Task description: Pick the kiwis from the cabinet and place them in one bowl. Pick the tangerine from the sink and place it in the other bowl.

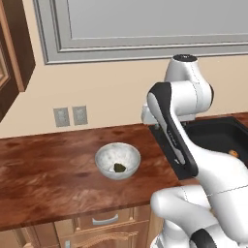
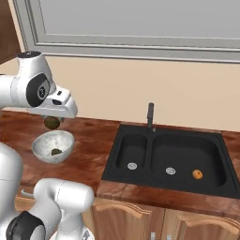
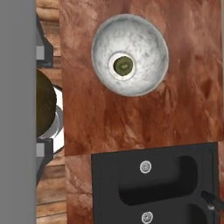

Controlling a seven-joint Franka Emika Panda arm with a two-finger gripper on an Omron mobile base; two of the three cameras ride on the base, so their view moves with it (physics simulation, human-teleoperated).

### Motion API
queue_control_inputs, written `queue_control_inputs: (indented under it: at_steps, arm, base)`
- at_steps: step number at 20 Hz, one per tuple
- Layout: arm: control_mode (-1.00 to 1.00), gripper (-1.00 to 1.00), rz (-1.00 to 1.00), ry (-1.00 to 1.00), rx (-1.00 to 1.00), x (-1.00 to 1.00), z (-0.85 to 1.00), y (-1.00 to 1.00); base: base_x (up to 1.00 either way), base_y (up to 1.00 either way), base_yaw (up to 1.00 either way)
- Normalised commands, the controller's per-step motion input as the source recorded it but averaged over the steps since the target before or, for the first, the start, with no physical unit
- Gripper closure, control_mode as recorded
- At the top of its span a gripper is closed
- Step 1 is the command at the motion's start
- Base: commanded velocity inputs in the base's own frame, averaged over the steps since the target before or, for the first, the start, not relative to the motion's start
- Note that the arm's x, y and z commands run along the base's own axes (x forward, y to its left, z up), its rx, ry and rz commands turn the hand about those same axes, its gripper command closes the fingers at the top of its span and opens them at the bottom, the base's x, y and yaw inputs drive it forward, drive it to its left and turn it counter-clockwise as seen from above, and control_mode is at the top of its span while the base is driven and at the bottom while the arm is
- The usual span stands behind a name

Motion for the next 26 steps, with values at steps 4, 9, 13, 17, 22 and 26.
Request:
queue_control_inputs:
  at_steps: [4, 9, 13, 17, 22, 26]
  arm:
    - [-1.0, 1.0, 0.0, 0.08, 0.0, 0.16, -0.5, 0.36]
    - [-1.0, 1.0, 0.0, 0.01, 0.0, 0.33, -0.46, 0.34]
    - [-1.0, 1.0, 0.0, 0.03, 0.0, 0.32, -0.52, 0.32]
    - [-1.0, 1.0, 0.0, 0.03, 0.0, 0.29, -0.48, 0.19]
    - [-1.0, 1.0, 0.0, 0.04, 0.0, 0.28, -0.31, 0.17]
    - [-1.0, 1.0, 0.0, 0.06, 0.0, 0.28, -0.21, 0.23]
  base:
    - [0.0, 0.0, 0.0]
    - [0.0, 0.0, 0.0]
    - [0.0, 0.0, 0.0]
    - [0.0, 0.0, 0.0]
    - [0.0, 0.0, 0.0]
    - [0.0, 0.0, 0.0]
